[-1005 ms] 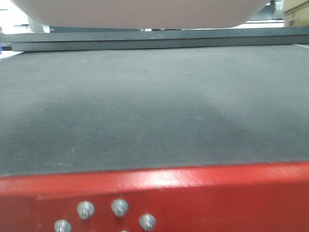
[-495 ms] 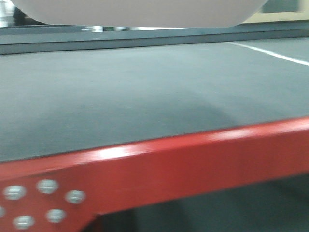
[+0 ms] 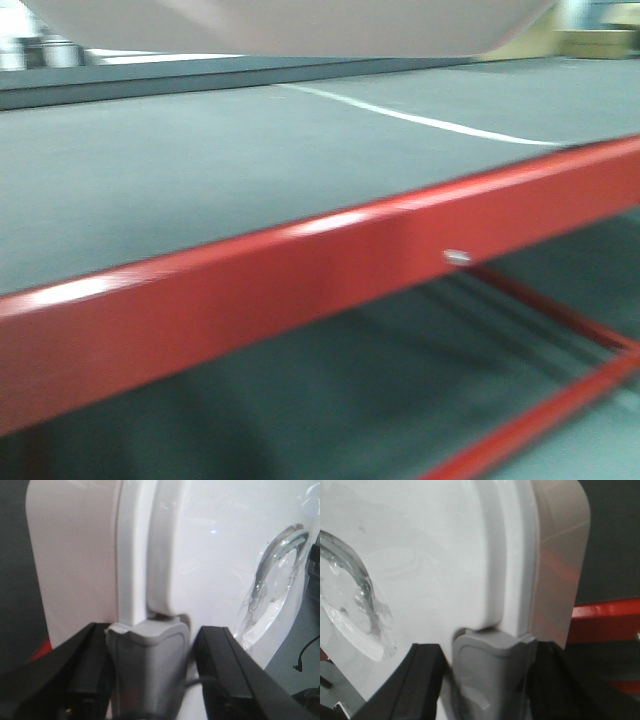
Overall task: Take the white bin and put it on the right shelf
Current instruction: 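Hold the bin raised while the base backs away from the table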
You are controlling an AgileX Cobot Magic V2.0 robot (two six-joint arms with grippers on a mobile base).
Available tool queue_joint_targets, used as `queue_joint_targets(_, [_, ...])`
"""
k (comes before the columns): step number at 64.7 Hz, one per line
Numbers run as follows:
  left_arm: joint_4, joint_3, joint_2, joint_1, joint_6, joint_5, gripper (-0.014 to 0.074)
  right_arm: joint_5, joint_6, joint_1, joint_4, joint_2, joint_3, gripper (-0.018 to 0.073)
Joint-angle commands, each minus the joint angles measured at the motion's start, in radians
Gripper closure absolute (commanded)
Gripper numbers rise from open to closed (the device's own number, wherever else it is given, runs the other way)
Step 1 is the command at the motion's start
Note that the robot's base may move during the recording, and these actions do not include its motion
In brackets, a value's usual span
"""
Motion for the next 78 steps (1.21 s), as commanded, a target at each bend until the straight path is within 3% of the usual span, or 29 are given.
queue_joint_targets(1, [-0.186, -0.027, -0.020, -0.026, 0.019, 0.124, 0.0409, 0.141, -0.013, 0.021, 0.253, -0.021, -0.030, 0.0209])
queue_joint_targets(78, [-0.186, -0.027, -0.020, -0.026, 0.019, 0.124, 0.0409, 0.137, -0.013, 0.021, 0.253, -0.021, -0.030, 0.0209])
